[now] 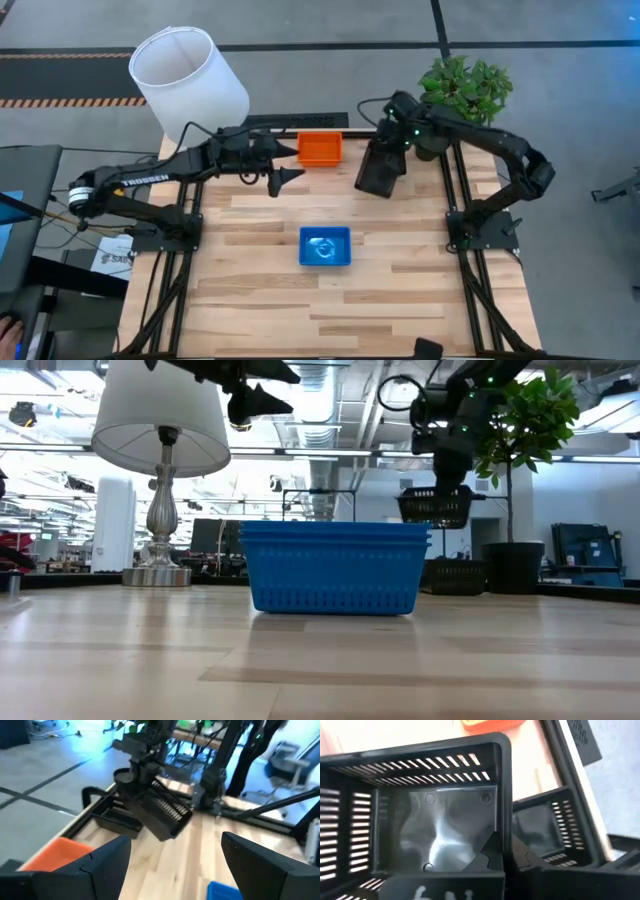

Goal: Stack baskets by color
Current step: Stack the right black bin on the left black bins, then return to Home Position

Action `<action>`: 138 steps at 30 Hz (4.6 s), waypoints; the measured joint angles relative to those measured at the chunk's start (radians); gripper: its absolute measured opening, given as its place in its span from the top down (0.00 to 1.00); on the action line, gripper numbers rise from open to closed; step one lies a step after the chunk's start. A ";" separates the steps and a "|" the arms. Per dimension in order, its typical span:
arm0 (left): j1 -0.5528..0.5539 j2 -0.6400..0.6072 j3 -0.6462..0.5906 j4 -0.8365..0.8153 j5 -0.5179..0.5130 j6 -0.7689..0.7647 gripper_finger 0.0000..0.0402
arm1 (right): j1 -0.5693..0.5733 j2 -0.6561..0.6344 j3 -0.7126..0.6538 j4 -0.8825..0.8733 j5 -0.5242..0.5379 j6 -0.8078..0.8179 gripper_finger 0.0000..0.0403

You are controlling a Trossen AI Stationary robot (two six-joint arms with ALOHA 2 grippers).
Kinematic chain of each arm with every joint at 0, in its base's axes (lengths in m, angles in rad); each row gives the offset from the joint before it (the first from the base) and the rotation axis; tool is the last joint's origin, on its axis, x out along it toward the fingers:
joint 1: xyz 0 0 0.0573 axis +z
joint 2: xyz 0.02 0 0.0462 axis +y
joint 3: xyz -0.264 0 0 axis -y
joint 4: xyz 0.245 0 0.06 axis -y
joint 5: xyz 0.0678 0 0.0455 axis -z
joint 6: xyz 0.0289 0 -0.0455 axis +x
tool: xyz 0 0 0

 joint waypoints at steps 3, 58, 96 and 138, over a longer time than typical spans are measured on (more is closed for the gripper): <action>-0.001 0.000 -0.014 0.013 0.008 -0.020 0.26 | -0.015 0.000 0.000 0.000 0.000 -0.105 1.00; 0.006 -0.002 -0.014 -0.017 0.024 -0.006 0.26 | -0.127 0.097 0.000 0.169 0.202 -0.533 0.57; 0.007 -0.105 -0.014 -0.017 0.052 0.118 0.26 | 0.620 -0.548 -0.449 0.625 0.031 0.644 0.70; -0.011 -0.691 -0.688 0.212 -0.028 -0.204 0.99 | 0.513 -0.984 -0.814 0.858 0.084 0.654 0.75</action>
